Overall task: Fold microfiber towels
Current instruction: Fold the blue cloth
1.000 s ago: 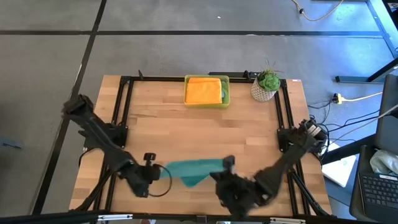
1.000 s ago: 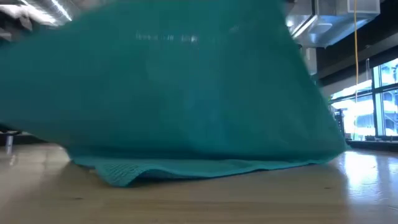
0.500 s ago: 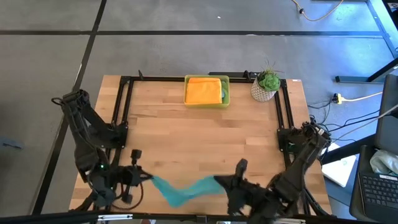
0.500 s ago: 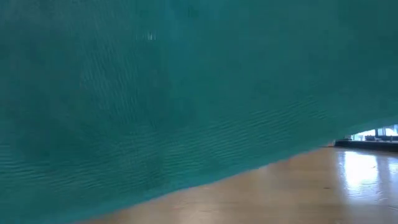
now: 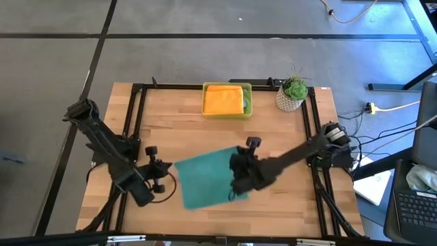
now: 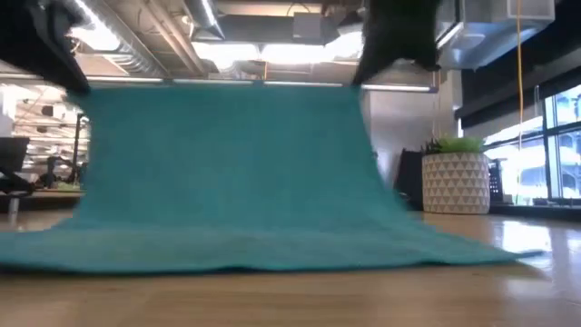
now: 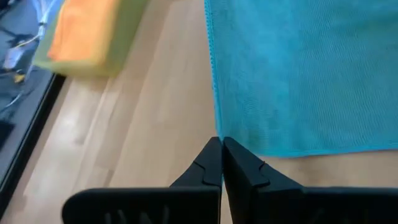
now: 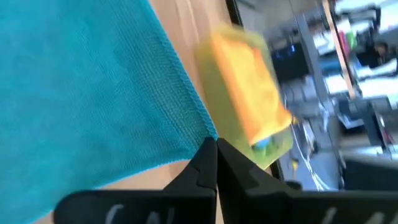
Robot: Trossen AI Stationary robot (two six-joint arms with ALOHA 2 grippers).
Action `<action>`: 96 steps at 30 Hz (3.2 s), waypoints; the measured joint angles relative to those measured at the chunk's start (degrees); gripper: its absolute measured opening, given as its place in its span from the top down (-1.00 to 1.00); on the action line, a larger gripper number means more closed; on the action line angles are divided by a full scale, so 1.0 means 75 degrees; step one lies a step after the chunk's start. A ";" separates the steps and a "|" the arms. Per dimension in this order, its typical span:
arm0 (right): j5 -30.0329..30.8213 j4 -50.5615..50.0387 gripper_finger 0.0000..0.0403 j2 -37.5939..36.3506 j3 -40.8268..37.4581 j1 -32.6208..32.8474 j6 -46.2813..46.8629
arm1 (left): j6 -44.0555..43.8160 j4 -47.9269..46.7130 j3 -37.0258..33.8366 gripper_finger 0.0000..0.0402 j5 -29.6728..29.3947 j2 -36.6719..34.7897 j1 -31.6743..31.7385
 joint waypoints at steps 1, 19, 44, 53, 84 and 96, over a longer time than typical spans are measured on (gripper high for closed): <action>-0.0003 0.0300 1.00 -0.0002 -0.0352 -0.0200 -0.0010 | 0.0005 0.0145 -0.0211 1.00 -0.0044 0.0003 0.0133; -0.0792 0.2597 1.00 0.0000 -0.2456 -0.1370 -0.0612 | 0.1607 0.3066 -0.1113 1.00 -0.0863 0.0000 0.1387; -0.1151 0.4153 0.99 0.0000 -0.2459 0.2029 -0.1631 | 0.2820 0.6051 -0.2205 1.00 -0.0299 0.0242 0.2346; -0.1227 0.4272 0.99 0.0000 -0.2459 0.2494 -0.0941 | 0.3704 0.6637 -0.2205 1.00 0.0590 0.0242 0.2296; -0.1242 0.4636 0.99 0.0000 -0.2456 0.2287 -0.1011 | 0.8650 0.7733 -0.2193 0.22 0.2892 0.1779 0.4565; -0.1233 0.4657 0.99 0.0000 -0.2456 0.2287 -0.1014 | 0.8603 0.8262 -0.2167 0.51 0.3234 0.2238 0.4757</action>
